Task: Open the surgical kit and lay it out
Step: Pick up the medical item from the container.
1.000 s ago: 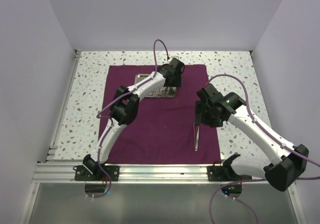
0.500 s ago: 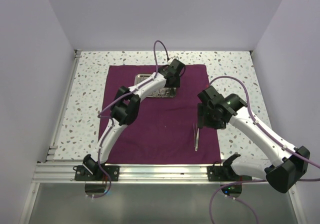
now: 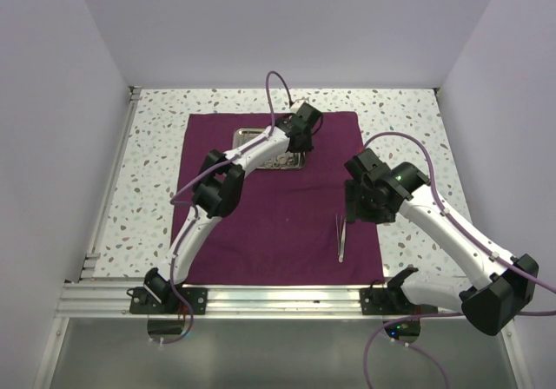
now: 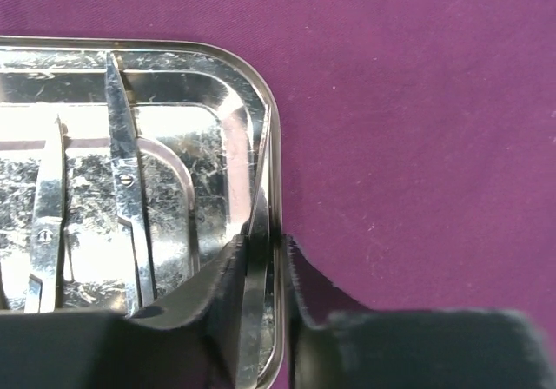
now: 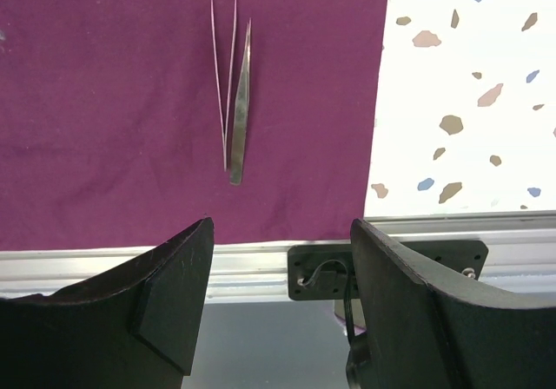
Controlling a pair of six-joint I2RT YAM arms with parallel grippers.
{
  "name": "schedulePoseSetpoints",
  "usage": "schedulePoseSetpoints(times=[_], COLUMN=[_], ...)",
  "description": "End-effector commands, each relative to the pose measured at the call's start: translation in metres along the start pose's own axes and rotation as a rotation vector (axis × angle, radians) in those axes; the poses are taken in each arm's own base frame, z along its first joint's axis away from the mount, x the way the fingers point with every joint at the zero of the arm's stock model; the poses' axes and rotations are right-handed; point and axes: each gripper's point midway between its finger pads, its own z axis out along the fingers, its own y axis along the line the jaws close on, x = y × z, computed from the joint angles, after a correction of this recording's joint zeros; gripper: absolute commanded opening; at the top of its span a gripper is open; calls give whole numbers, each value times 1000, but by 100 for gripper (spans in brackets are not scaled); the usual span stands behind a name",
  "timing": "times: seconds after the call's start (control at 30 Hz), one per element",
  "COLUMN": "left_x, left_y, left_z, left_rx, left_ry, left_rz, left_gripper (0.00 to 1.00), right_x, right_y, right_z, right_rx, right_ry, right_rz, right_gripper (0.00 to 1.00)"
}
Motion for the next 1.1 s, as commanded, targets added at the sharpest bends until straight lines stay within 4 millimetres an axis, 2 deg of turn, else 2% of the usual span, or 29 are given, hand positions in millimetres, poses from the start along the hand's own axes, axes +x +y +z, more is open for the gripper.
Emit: schedulePoseSetpoints(times=[0.0,0.2,0.27,0.4,0.5,0.63,0.8,1.07], left_x=[24,32,31,15,-2,-29,-47,-43], left_y=[14,2,0,-16,-27,-32,-41,-28], left_z=[20,24,21,9,-4,-26,-42,-47], left_rx=[-27,54,77,187,263,316,440,435], left_ry=[62,98,102,91,76,27,30,35], left_rz=[-11,-35,-44,-67,-86,-109,-147,-133], left_gripper=[21,0,0,0,0,0,0,0], right_x=[-1,1,3,3,2,2,4,4], right_y=[-10,-12,-12,-9,-7,-6,-3,-1], right_z=[-4,-3,-1,1,1,2,3,3], right_rx=[26,32,30,23,17,14,4,1], right_ry=[-16,-12,-2,4,6,8,16,17], right_rz=[-17,-20,-22,-19,-14,-2,17,48], right_gripper=[68,68,68,68,68,68,68,68])
